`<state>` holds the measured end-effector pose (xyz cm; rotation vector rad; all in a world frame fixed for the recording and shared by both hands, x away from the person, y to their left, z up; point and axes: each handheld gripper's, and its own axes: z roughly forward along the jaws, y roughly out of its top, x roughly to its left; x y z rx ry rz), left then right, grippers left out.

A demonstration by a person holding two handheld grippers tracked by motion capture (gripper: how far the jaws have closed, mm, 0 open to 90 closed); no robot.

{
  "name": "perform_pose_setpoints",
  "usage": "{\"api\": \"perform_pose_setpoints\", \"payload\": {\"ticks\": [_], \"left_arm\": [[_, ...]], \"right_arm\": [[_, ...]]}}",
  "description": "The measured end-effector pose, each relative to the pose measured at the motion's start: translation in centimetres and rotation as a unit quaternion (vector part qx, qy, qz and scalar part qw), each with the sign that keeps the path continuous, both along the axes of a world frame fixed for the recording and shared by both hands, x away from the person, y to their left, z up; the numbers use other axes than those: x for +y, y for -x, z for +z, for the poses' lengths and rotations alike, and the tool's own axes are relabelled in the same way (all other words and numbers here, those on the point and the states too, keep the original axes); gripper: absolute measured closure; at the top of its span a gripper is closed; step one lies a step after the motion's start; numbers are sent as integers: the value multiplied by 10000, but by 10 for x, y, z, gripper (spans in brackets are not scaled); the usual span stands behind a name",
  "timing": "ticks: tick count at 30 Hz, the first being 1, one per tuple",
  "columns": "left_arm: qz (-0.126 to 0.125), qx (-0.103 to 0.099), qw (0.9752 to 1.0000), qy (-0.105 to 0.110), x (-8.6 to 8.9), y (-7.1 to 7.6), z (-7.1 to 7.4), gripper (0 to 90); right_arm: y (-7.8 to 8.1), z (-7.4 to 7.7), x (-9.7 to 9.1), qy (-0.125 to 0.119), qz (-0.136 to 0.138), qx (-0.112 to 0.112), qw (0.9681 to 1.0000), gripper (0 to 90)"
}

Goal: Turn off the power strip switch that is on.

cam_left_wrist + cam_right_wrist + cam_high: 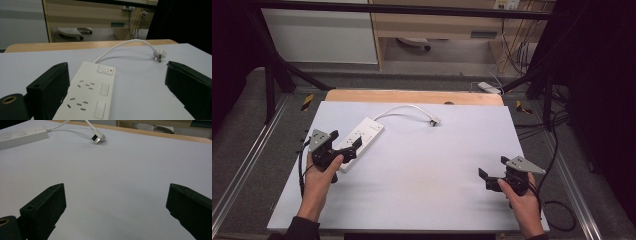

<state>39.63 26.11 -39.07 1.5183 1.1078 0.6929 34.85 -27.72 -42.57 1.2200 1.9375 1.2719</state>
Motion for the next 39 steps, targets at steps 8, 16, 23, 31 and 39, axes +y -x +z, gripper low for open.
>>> {"api": "perform_pose_setpoints", "payload": {"ticks": [8,16,23,31,39], "left_arm": [[-74,-126,9999,-60,-2,11,11,58],[-129,-122,9998,-101,3,23,16,58],[-163,-98,9997,-153,11,34,14,59],[-342,-47,9991,-228,11,47,5,62],[-557,106,9979,-313,6,53,-8,63]], "right_arm": [[0,0,-1,-3,3,3,10000,33],[0,0,-1,-13,-5,4,10000,32],[-1,0,0,-3,-8,6,10000,32],[-1,-1,0,-3,-14,16,10000,32],[-1,-1,0,8,-17,13,10000,32]]}}
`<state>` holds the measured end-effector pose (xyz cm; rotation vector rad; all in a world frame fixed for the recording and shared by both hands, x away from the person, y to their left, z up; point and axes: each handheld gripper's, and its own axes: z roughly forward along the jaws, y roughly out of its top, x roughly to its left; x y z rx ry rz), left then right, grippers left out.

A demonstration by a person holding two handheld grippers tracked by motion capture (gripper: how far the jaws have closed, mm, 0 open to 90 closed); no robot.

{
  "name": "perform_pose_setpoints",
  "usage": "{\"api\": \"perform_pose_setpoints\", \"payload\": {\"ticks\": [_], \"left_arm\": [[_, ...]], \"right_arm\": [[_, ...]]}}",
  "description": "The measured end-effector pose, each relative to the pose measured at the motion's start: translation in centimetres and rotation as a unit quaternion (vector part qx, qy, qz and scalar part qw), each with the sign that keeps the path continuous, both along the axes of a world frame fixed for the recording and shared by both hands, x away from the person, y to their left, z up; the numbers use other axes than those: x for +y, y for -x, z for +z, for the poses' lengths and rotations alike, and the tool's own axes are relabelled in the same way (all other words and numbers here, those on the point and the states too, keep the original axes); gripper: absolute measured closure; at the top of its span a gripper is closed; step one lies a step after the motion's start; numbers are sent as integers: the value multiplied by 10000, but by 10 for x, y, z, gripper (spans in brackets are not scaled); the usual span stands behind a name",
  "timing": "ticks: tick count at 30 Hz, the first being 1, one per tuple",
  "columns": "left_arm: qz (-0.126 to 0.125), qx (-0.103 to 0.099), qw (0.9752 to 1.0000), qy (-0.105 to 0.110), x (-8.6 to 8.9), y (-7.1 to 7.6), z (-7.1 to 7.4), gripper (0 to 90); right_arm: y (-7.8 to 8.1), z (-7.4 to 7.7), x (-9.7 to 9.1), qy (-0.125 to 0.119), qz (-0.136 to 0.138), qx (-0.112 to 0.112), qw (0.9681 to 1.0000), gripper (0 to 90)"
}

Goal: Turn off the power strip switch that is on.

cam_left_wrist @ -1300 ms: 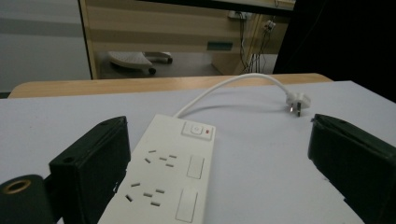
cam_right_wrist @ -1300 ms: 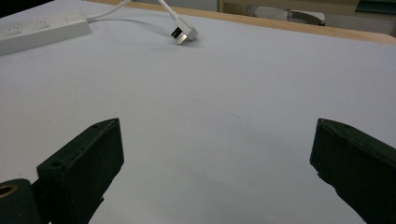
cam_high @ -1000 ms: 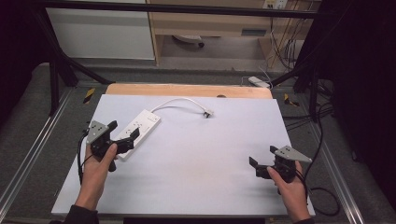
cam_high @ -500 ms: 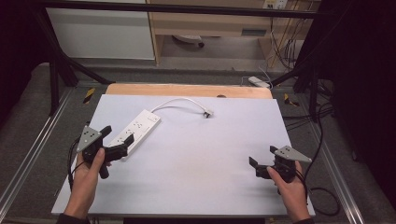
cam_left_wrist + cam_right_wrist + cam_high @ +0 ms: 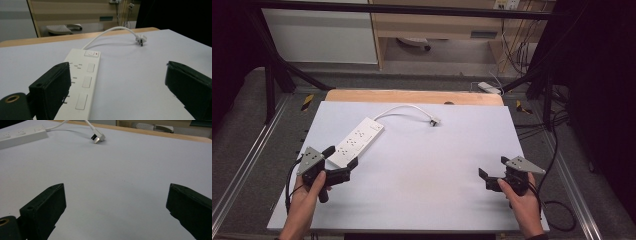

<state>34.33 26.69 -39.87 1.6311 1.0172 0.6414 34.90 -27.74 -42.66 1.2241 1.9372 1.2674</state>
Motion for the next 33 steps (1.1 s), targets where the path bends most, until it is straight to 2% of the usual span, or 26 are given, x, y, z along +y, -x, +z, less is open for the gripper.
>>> {"api": "perform_pose_setpoints", "payload": {"ticks": [7,11,14,22,28,33], "left_arm": [[-185,93,9997,-138,-7,0,-10,65],[-211,155,9995,-166,-8,0,-15,66],[-230,214,9991,-272,-9,0,-19,67],[-318,451,9973,-474,-12,-1,-31,69],[-276,502,9970,-526,-10,-1,-33,68],[-143,445,9978,-481,-5,0,-31,69]], "right_arm": [[0,0,0,-7,-8,7,10000,32],[0,0,0,13,-4,3,10000,32],[0,-1,0,25,2,7,10000,32],[-1,-2,0,58,-6,20,10000,30],[-1,-4,1,69,-13,90,9999,27],[-3,-11,2,212,-32,261,9994,26]]}}
